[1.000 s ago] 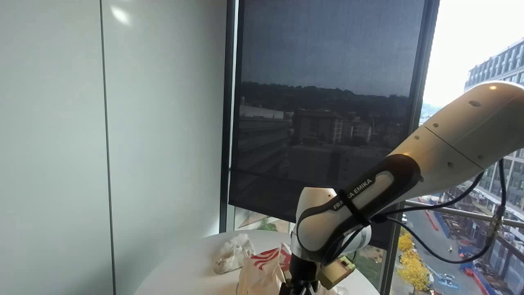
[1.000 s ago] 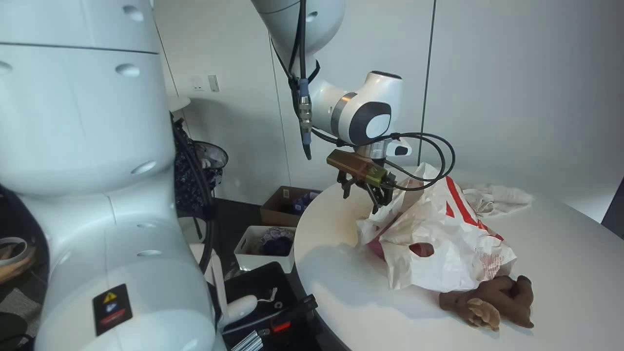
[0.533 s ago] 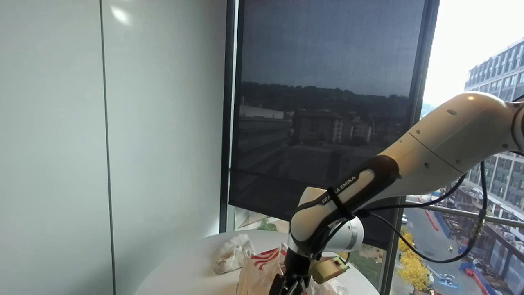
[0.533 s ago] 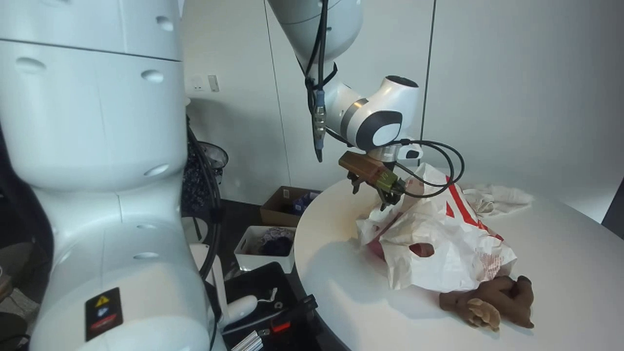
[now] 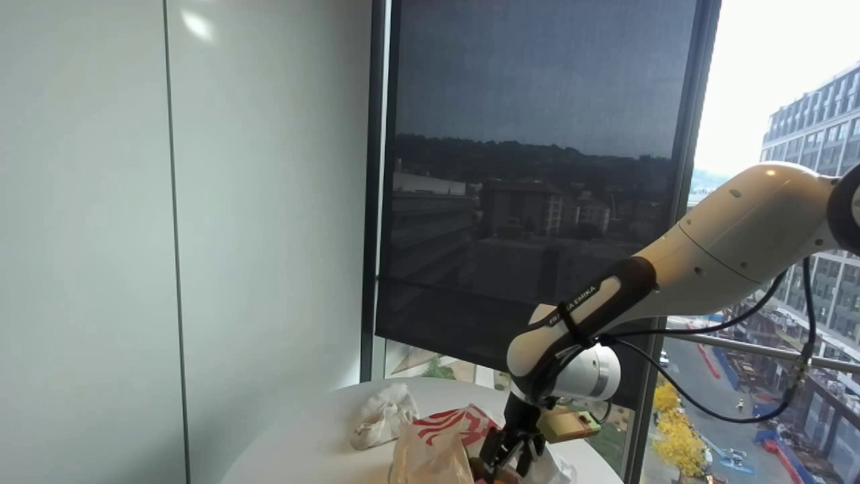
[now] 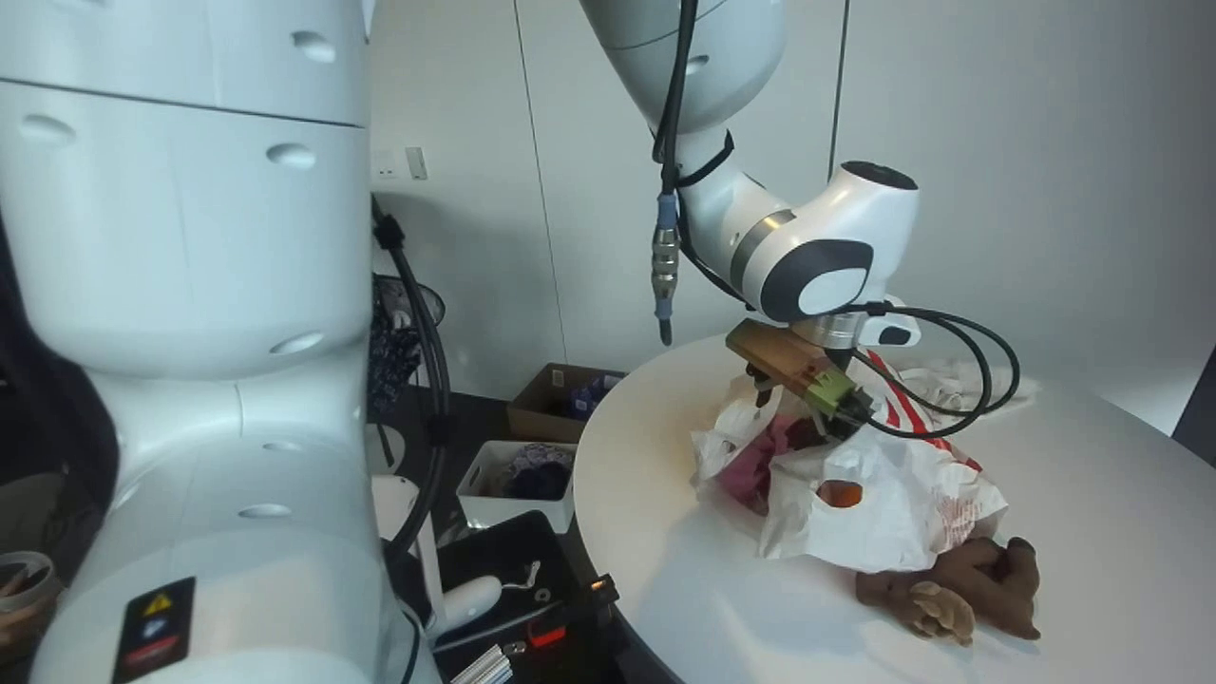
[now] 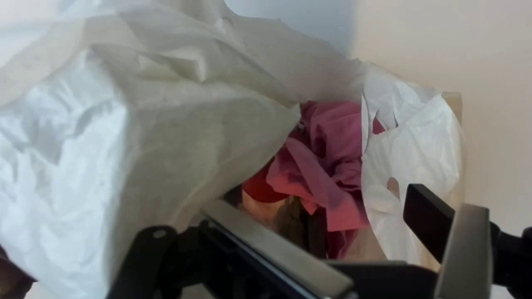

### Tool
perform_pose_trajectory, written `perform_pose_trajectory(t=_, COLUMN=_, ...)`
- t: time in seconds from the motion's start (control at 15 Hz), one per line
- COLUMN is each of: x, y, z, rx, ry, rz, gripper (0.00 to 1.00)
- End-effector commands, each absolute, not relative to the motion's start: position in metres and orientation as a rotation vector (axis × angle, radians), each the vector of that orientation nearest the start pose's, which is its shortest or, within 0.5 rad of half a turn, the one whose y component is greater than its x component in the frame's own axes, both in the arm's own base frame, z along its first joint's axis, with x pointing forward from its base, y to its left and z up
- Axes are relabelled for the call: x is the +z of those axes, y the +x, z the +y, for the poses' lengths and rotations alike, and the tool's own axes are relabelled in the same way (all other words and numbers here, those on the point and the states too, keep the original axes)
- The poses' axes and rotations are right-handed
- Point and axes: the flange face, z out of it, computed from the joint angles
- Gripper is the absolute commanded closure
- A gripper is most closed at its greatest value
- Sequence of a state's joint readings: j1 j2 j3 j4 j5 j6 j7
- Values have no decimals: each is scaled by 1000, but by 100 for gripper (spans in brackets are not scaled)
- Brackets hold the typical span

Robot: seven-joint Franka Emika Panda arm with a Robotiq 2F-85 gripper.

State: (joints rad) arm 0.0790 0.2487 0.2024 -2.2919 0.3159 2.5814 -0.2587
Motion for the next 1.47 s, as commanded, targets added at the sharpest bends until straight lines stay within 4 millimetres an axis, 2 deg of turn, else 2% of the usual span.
perform_pose_trajectory(t=0.0, x=237, y=537, z=123, rx=-75, ry=-2969, rz=-374, gripper=0)
perform_pose_trajectory(t=0.13, x=231, y=546, z=117, rx=-70, ry=-3020, rz=-409, gripper=0)
perform_pose_trajectory(t=0.27, x=228, y=552, z=124, rx=-71, ry=-3057, rz=-485, gripper=0)
perform_pose_trajectory(t=0.67, x=235, y=562, z=174, rx=-104, ry=-3004, rz=-621, gripper=0)
perform_pose_trajectory(t=0.8, x=236, y=564, z=184, rx=-108, ry=-3001, rz=-655, gripper=0)
perform_pose_trajectory(t=1.07, x=222, y=569, z=185, rx=-84, ry=-3000, rz=-655, gripper=0)
perform_pose_trajectory(t=1.4, x=212, y=567, z=197, rx=-54, ry=-2962, rz=-647, gripper=0)
